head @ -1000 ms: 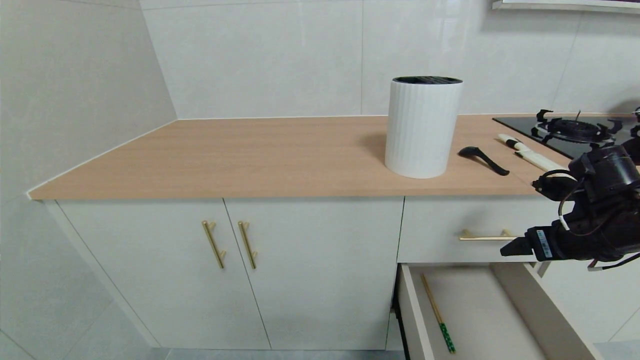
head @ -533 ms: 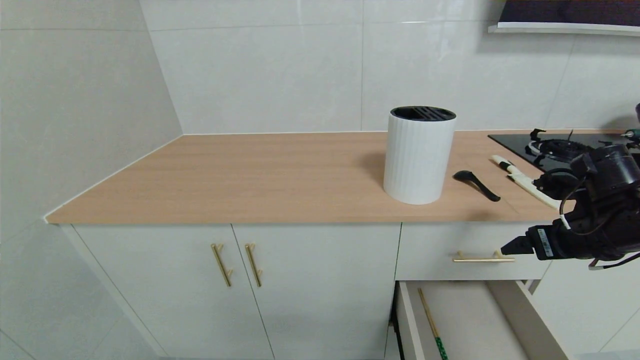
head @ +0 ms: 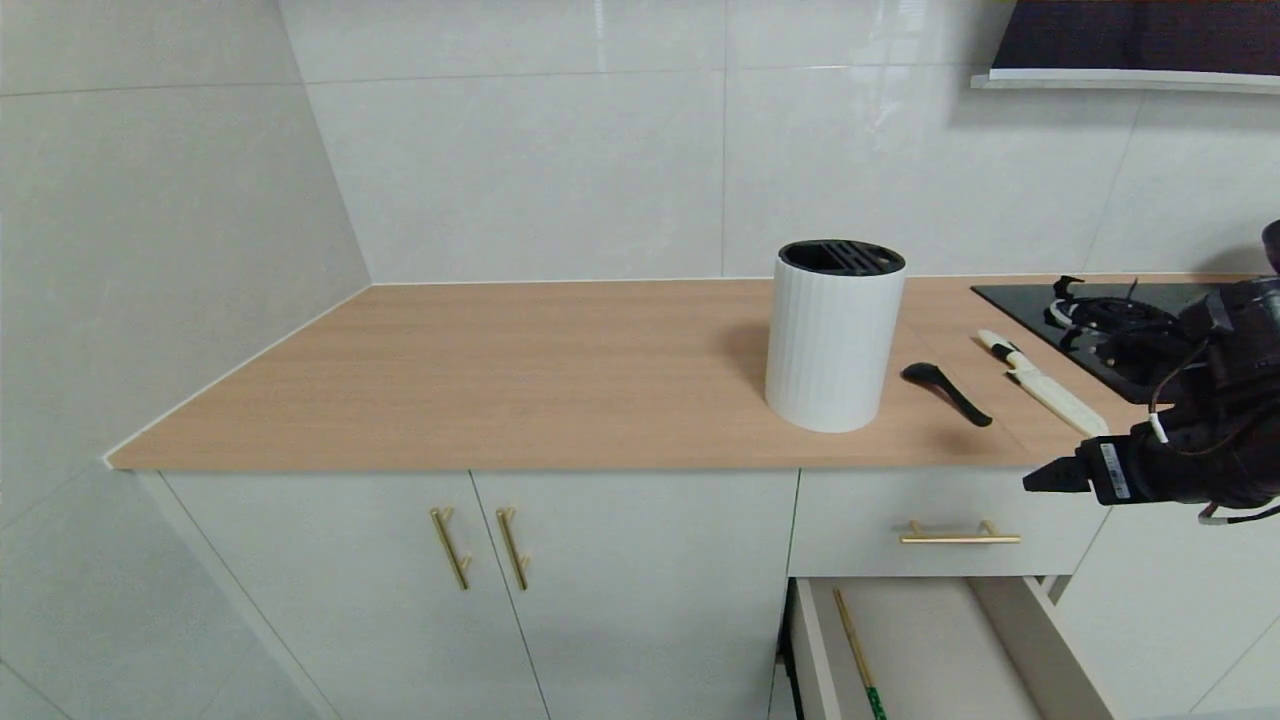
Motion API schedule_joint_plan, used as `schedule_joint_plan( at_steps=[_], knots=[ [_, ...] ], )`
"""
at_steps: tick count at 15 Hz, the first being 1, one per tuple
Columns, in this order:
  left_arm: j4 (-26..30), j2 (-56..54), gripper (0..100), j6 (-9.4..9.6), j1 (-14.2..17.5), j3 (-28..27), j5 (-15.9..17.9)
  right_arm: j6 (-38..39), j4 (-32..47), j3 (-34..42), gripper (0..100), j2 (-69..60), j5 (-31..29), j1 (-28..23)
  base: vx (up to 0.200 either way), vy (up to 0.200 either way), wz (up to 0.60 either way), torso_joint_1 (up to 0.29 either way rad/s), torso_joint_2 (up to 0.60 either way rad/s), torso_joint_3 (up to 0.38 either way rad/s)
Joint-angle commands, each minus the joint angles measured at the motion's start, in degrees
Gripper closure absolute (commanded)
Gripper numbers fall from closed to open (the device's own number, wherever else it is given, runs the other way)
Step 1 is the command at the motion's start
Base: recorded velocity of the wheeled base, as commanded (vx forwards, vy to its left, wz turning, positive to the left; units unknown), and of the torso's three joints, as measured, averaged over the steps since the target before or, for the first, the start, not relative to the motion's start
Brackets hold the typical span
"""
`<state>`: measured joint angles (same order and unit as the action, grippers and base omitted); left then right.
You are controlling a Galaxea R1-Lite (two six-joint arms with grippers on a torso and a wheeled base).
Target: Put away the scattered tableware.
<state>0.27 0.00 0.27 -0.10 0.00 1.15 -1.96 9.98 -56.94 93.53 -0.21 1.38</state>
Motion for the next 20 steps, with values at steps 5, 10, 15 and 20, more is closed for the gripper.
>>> schedule_joint_plan(
  at_steps=[5, 10, 15, 20],
  knots=[
    [0.0, 0.0, 0, 0.0, 0.01, 0.0, 0.0, -7.97, -11.92, -9.5, 0, 12.82, 5.83, -3.14, 0.0, 0.0, 0.0, 0.0, 0.0, 0.0],
    [0.0, 0.09, 0, 0.0, 0.01, 0.0, 0.08, -8.94, -15.35, -17.06, 0, 22.58, 9.96, -3.05, 0.0, 0.0, 0.0, 0.0, 0.0, 0.0],
    [0.0, 0.0, 0, 0.0, 0.01, 0.0, 0.08, -10.25, -19.48, -23.83, 0, 30.4, 10.05, -3.84, 0.0, 0.0, 0.0, 0.0, 0.0, 0.0],
    [0.0, 0.0, 0, 0.0, 0.01, 0.0, 0.08, -10.69, -19.56, -26.03, 0, 32.68, 11.98, -3.93, 0.0, 0.0, 0.0, 0.0, 0.0, 0.0]
  ],
)
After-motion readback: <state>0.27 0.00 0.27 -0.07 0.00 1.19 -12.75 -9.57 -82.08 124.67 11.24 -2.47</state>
